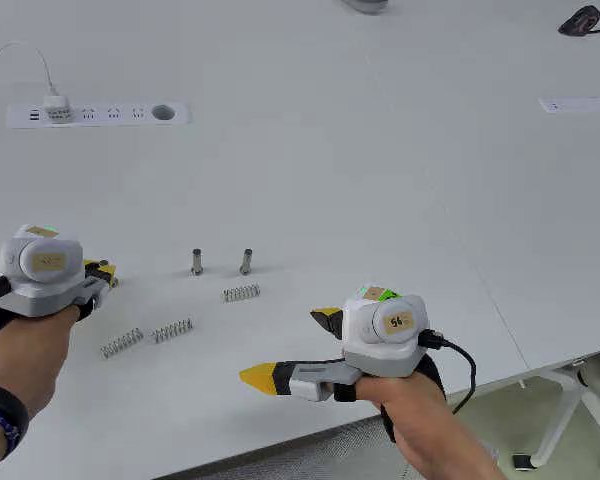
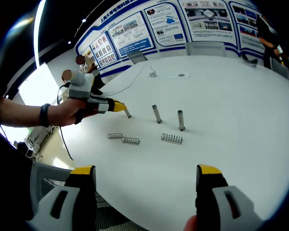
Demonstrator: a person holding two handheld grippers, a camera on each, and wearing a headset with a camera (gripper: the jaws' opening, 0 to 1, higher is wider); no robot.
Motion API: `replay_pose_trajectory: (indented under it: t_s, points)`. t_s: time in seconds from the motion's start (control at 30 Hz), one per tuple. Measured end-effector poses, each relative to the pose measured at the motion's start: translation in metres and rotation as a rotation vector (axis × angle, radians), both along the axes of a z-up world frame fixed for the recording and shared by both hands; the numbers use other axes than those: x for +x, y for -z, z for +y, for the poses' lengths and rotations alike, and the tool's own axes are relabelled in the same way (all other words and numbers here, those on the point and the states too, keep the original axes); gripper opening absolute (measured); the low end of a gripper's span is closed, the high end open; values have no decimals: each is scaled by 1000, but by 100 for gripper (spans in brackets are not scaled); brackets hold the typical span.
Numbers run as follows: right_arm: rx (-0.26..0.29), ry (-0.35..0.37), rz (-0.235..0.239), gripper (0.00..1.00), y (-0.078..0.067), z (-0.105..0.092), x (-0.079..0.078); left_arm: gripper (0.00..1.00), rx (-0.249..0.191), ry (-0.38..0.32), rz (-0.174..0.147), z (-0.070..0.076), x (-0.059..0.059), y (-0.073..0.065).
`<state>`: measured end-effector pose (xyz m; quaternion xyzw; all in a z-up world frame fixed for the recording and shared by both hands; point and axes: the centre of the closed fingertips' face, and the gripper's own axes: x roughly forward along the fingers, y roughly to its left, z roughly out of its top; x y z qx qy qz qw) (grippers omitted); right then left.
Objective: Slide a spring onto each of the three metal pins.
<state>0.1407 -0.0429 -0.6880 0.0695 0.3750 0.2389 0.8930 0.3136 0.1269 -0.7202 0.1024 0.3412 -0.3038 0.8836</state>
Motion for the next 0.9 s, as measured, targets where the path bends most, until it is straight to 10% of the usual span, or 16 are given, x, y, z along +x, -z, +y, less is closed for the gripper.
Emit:
replay_pose_trajectory:
  t_s: [0.9]
  points:
    - [-1, -10, 5, 87, 5, 2, -1, 29, 4, -16, 92, 28, -26, 19]
